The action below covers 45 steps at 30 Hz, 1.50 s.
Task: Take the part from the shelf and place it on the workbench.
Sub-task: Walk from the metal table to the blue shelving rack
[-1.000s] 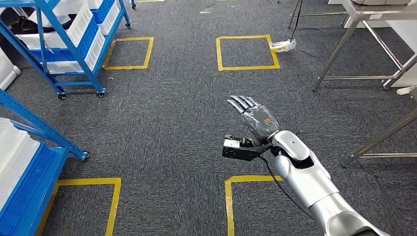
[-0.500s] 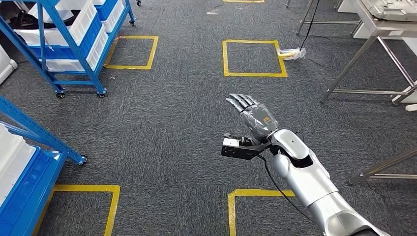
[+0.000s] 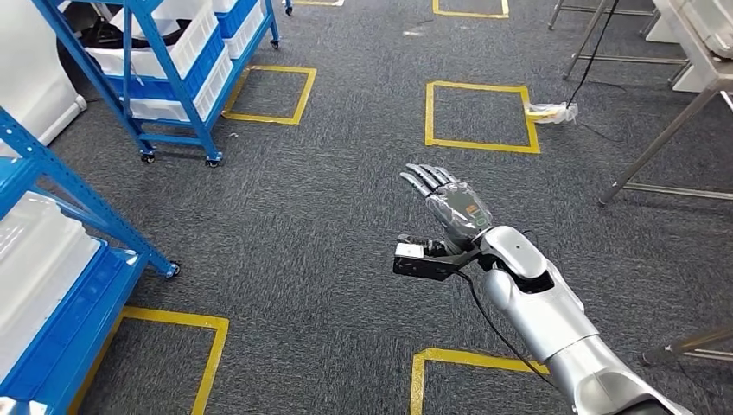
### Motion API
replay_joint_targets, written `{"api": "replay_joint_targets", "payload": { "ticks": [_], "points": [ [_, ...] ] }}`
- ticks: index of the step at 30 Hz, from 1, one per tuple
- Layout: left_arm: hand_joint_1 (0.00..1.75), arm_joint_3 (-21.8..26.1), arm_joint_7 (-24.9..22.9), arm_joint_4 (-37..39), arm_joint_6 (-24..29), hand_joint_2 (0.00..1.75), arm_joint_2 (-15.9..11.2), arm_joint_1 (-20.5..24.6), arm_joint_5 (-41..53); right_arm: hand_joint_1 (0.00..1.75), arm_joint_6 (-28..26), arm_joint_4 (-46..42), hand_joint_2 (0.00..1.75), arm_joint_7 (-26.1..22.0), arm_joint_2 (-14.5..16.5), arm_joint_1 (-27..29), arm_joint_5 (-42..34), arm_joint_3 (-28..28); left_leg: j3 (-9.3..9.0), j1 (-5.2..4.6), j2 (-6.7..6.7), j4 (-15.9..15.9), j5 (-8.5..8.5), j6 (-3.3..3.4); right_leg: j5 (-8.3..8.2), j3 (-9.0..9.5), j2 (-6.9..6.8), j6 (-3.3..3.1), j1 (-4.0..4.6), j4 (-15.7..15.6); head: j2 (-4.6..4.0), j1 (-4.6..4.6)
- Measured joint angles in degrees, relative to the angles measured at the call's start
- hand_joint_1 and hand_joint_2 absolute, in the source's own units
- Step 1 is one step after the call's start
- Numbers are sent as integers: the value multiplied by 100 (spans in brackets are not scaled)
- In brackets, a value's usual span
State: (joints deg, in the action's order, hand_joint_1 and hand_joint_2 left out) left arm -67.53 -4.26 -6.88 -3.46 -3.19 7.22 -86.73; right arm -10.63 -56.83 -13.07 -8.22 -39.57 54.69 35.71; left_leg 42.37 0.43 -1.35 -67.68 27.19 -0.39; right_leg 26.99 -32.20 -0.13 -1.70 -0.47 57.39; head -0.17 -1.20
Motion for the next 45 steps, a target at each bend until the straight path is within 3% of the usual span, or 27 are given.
{"api": "replay_joint_targets", "payload": {
  "ticks": [2,3,5,7,9,11,13,15,16,17,18,19,20,22,23,24,26,28,30,32,33,34,36,38,42,45],
  "points": [
    [0,1,-1,0,-4,0,2,4,0,0,1,1,0,-10,1,3,3,1,270,48,64,-558,185,-59,20,14,-144,-4,4,2,0,1],
    [0,1,-5,0,-5,0,2,-1,0,0,1,1,0,-13,1,5,10,2,267,71,87,-566,138,-85,33,20,-211,8,2,5,0,1],
    [0,2,-15,0,-8,0,2,-10,0,0,-5,0,0,-14,2,6,28,2,-84,106,210,57,-183,-122,76,42,-326,52,-7,28,0,1],
    [0,4,-20,-3,-9,0,9,-1,0,0,-20,2,0,-14,1,6,58,3,-460,78,395,720,-383,-99,138,54,-423,122,13,70,0,-2],
    [0,10,-23,-7,-11,0,15,5,-1,0,-43,9,0,-13,1,12,96,5,-550,30,416,899,-375,-26,182,73,-507,192,41,86,0,-7],
    [0,17,-26,-7,-13,0,14,-1,-1,0,-78,21,0,-12,7,24,119,8,-561,29,292,922,-377,53,227,113,-570,255,19,89,0,-9],
    [0,21,-26,-6,-17,0,10,-2,0,0,-110,37,0,-11,3,35,125,10,-599,40,187,954,-382,130,409,30,-403,301,-21,335,0,-13],
    [0,24,-26,-6,-21,0,5,9,0,0,-121,55,0,-11,-14,66,125,13,-614,39,80,964,-377,183,756,-318,-121,309,-34,1040,0,-15],
    [0,25,-26,-6,-21,0,3,16,0,0,-121,68,0,-11,-21,95,125,14,-614,30,15,960,-373,198,905,-542,-43,307,-32,1447,0,-15],
    [0,26,-27,-7,-22,0,2,18,0,0,-124,84,44,-8,-25,128,129,15,-614,21,-57,955,-368,205,961,-715,-9,301,-29,1729,0,-14],
    [0,27,-28,-7,-22,0,2,15,0,0,-135,104,87,2,-29,156,148,16,-615,11,-133,947,-365,209,901,-800,9,287,-27,1812,0,-14],
    [0,28,-30,-7,-22,0,3,10,0,0,-169,134,131,24,-33,178,187,17,-618,4,-212,936,-361,209,731,-777,29,265,-25,1667,0,-14],
    [0,30,-32,-7,-20,0,4,6,0,0,-235,182,175,60,-37,198,243,17,-622,2,-289,927,-356,205,483,-652,88,237,-24,1317,0,-15],
    [0,38,-33,-7,-12,0,14,4,0,0,-474,379,175,151,-55,270,362,14,-615,5,-434,909,-349,182,120,-348,353,190,-28,552,0,-14],
    [0,45,-32,-7,-11,0,20,1,0,0,-619,547,175,189,-68,341,390,0,-606,14,-505,908,-352,159,44,-247,446,179,-25,316,0,-14],
    [0,54,-30,-7,-19,0,26,-14,-1,0,-763,761,175,219,-81,436,383,-33,-598,26,-577,912,-358,131,48,-201,480,170,-13,223,0,-14],
    [0,68,-27,-7,-52,0,33,-73,-1,0,-989,1307,175,270,-94,679,275,-175,-591,44,-690,932,-369,66,40,-139,329,138,-4,166,0,-15],
    [0,71,-24,-7,-95,0,37,-142,-1,0,-1085,1923,175,362,-109,937,96,-391,-530,19,-456,790,-246,28,17,-53,163,77,-19,79,0,-4],
    [0,71,-14,-7,-127,0,39,-166,0,0,-1017,2507,175,527,-180,1221,-116,-613,-283,2,-73,234,91,5,17,7,-19,29,-14,21,0,10],
    [0,71,-4,-7,-146,87,41,-167,1,0,-802,2995,175,757,-289,1576,-345,-834,29,24,65,-446,387,-32,52,29,-224,14,-2,20,0,15],
    [0,70,-13,-7,-154,131,41,-176,4,0,-657,3199,175,884,-335,1771,-457,-957,84,37,93,-586,405,-51,74,41,-320,18,-2,23,0,16],
    [0,69,-32,-7,-161,175,40,-193,9,0,-507,3385,175,1007,-371,1965,-562,-1095,17,51,121,-500,317,-65,98,57,-400,29,-6,28,0,15],
    [0,59,-90,-7,-178,175,34,-222,23,0,-250,3674,175,1213,-405,2314,-723,-1356,-392,69,206,209,-9,-69,152,100,-505,72,-17,45,0,15],
    [0,26,-165,-7,-237,175,29,-231,33,0,-36,3897,175,1394,-416,2582,-819,-1560,-753,47,261,824,-179,-29,207,123,-561,141,-10,75,0,13],
    [0,-54,-334,-7,-459,175,28,-249,40,0,279,4200,175,1691,-415,2987,-931,-1840,-868,8,261,972,-166,13,244,147,-558,100,-2,99,0,5],
    [0,-100,-377,-7,-577,175,26,-250,44,0,441,4341,175,1856,-404,3241,-959,-1984,-874,-12,279,966,-138,52,232,164,-537,122,-20,67,0,6]
  ]
}}
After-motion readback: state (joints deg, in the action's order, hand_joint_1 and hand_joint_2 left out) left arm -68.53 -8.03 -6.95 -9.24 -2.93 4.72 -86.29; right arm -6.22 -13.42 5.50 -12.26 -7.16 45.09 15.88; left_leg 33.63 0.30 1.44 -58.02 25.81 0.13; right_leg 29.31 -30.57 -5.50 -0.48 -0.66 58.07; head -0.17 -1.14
